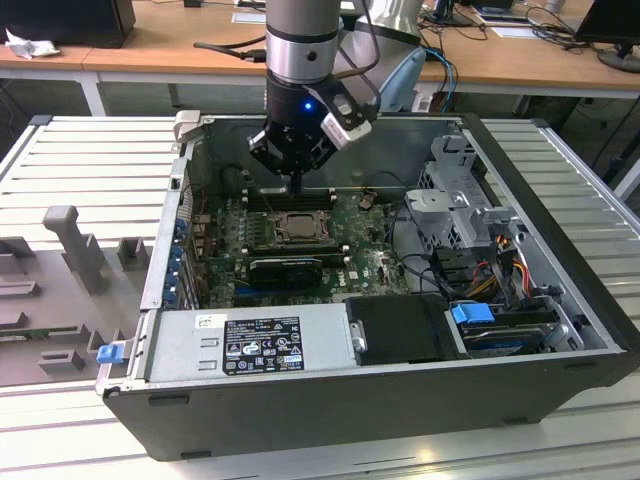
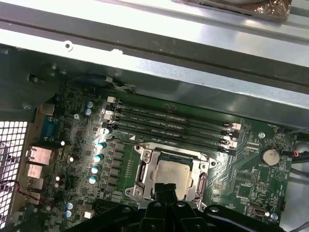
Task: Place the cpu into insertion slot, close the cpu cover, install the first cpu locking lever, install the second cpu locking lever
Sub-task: 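Install the first cpu locking lever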
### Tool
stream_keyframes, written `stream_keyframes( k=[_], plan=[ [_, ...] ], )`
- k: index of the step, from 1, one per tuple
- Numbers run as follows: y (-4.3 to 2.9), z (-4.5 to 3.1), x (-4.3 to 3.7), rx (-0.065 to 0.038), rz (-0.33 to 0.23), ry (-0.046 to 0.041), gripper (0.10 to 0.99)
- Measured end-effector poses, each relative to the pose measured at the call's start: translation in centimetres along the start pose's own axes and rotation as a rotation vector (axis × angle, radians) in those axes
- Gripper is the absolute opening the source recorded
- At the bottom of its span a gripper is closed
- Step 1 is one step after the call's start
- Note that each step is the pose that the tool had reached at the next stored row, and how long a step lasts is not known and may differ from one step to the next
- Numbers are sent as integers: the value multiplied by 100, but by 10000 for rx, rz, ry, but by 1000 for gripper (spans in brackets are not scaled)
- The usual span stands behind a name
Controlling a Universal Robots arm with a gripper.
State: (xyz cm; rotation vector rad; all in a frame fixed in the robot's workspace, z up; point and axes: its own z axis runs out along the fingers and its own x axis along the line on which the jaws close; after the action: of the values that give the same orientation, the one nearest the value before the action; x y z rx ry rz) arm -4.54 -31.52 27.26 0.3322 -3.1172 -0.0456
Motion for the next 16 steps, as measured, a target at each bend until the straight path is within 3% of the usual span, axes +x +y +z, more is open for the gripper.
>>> stream_keyframes(
  k=[11,14,16],
  plan=[
    [0,0,0,5,-1065,28,106],
    [5,6,26,-7,-1082,18,106],
    [4,11,27,-3,-752,11,106]
  ],
)
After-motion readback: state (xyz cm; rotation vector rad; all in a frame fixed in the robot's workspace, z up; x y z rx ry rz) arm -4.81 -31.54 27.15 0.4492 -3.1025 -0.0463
